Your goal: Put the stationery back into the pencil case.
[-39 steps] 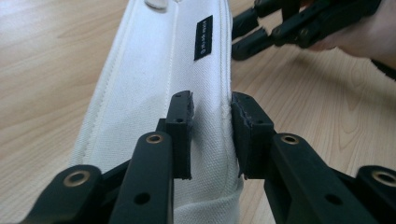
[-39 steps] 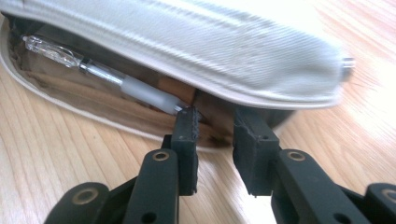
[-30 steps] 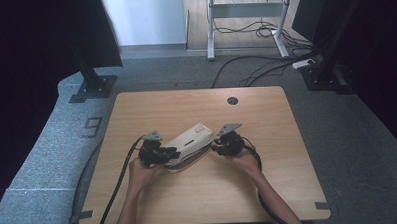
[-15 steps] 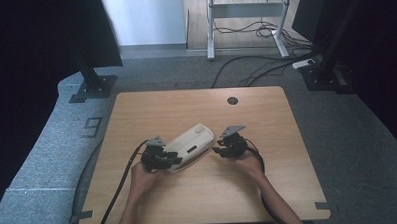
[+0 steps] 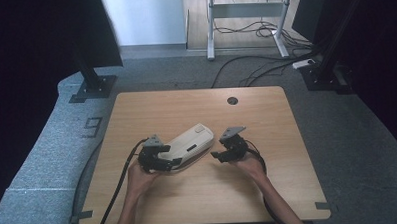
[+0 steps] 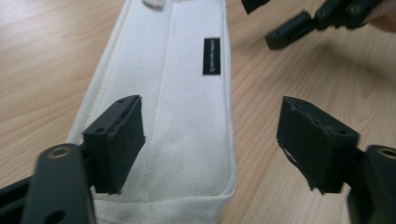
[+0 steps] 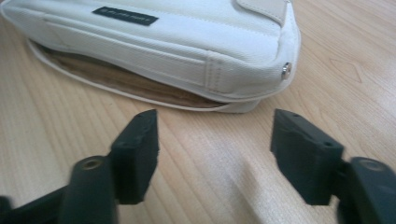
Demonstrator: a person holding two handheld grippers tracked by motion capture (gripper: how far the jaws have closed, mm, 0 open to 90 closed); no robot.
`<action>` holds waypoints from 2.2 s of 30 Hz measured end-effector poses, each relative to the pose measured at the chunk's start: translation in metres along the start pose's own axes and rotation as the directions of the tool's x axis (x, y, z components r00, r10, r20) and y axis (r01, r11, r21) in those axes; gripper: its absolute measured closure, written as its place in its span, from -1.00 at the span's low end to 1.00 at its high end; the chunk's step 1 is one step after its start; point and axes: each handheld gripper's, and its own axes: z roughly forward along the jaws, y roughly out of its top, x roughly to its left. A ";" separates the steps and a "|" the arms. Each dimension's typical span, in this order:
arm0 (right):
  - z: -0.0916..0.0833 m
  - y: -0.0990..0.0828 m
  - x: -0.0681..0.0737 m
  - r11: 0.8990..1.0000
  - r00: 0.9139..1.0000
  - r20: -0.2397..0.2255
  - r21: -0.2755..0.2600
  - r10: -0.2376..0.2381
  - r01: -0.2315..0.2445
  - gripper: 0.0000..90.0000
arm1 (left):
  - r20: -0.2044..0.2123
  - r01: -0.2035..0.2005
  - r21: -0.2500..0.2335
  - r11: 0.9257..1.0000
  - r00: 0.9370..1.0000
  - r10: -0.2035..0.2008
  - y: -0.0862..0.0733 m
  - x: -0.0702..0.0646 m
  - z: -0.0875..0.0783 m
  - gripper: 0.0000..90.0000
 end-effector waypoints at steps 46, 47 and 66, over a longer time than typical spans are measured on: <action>-0.105 -0.076 -0.007 0.991 0.979 0.161 -0.066 0.126 -0.117 -1.00 | -0.103 -0.085 0.033 0.996 0.991 0.088 -0.033 -0.009 -0.041 -1.00; -0.106 -0.078 -0.007 0.990 0.977 0.166 -0.066 0.132 -0.123 -0.99 | -0.110 -0.080 0.035 0.996 0.990 0.083 -0.036 -0.008 -0.040 -1.00; -0.084 -0.121 -0.008 0.987 0.969 0.191 0.006 0.158 -0.162 -1.00 | -0.141 -0.027 0.146 0.989 0.989 0.048 -0.075 0.010 -0.012 -1.00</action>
